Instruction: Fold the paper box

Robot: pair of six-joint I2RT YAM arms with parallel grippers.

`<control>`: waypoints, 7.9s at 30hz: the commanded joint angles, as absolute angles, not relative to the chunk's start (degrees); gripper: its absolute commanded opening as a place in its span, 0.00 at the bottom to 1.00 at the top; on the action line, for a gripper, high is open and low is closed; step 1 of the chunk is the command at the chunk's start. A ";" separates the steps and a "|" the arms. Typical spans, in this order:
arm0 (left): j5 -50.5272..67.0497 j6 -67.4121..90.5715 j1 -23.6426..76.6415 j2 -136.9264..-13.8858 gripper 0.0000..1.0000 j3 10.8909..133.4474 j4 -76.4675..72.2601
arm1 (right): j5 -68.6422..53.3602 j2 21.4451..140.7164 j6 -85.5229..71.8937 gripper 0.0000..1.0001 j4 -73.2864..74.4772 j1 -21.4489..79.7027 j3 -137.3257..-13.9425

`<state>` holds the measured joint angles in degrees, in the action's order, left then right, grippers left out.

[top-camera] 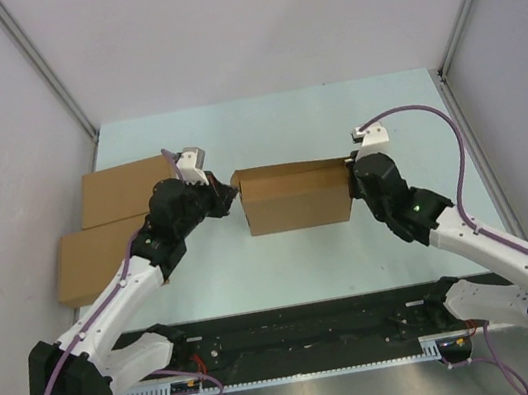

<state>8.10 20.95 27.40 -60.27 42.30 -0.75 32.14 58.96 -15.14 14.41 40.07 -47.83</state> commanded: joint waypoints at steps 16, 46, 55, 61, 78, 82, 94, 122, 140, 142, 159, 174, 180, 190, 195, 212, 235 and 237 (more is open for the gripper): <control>9.67 27.50 27.95 -59.33 0.06 45.00 -3.34 | 32.34 58.89 -15.38 0.00 16.44 41.57 -45.26; 4.13 39.64 32.26 -58.71 0.00 39.64 -8.18 | 34.19 60.12 -15.12 0.00 16.00 44.38 -45.26; -3.33 34.03 34.80 -57.75 0.00 37.01 -6.94 | 34.54 60.12 -14.94 0.00 16.00 44.91 -45.26; -7.29 28.92 35.24 -56.16 0.01 34.11 -8.61 | 34.98 59.94 -14.94 0.00 16.00 45.18 -45.18; -17.05 28.65 39.46 -57.92 0.02 27.60 -11.95 | 37.18 59.16 -14.41 0.03 16.26 47.19 -45.26; -18.63 29.53 40.16 -58.01 0.02 26.90 -11.78 | 38.06 57.66 -14.06 0.27 17.05 47.55 -45.26; -21.00 29.79 40.78 -58.18 0.02 27.86 -9.84 | 40.52 49.75 -14.59 0.62 19.87 48.95 -46.67; -22.94 29.36 42.98 -58.09 0.05 27.86 -9.49 | 10.72 52.21 -26.98 0.69 8.17 28.04 -48.87; -23.99 27.86 43.16 -59.50 0.05 30.41 -7.91 | 20.38 45.61 -17.49 0.44 18.01 34.45 -46.41; -23.82 27.95 43.15 -59.50 0.05 30.24 -8.17 | 21.00 46.66 -17.05 0.45 18.46 35.85 -46.41; -23.99 28.30 43.24 -59.68 0.05 29.97 -7.73 | 25.75 50.62 -14.94 0.41 14.24 37.88 -46.49; -23.82 28.04 43.24 -59.68 0.05 30.06 -7.82 | 24.61 53.96 -13.80 0.33 10.20 37.18 -47.99; -23.82 27.95 43.24 -59.85 0.05 30.32 -7.82 | 25.13 55.46 -13.54 0.12 9.58 37.09 -48.25; -23.99 27.77 43.24 -59.94 0.05 30.41 -8.00 | 25.75 56.51 -14.06 0.00 11.34 37.18 -48.08; -23.99 27.95 43.24 -59.94 0.05 30.15 -8.09 | 26.01 56.08 -15.12 0.00 11.34 37.97 -45.97; -24.17 29.09 43.33 -57.84 0.22 29.88 -6.33 | 27.16 54.58 -18.54 0.00 10.81 38.94 -39.11; -26.73 19.08 43.33 -41.13 0.44 29.27 -8.78 | 26.81 53.35 -18.37 0.00 10.20 38.94 -39.55; -25.50 17.14 43.33 -42.62 0.45 29.70 -10.71 | 26.55 53.44 -18.54 0.00 10.20 38.94 -39.55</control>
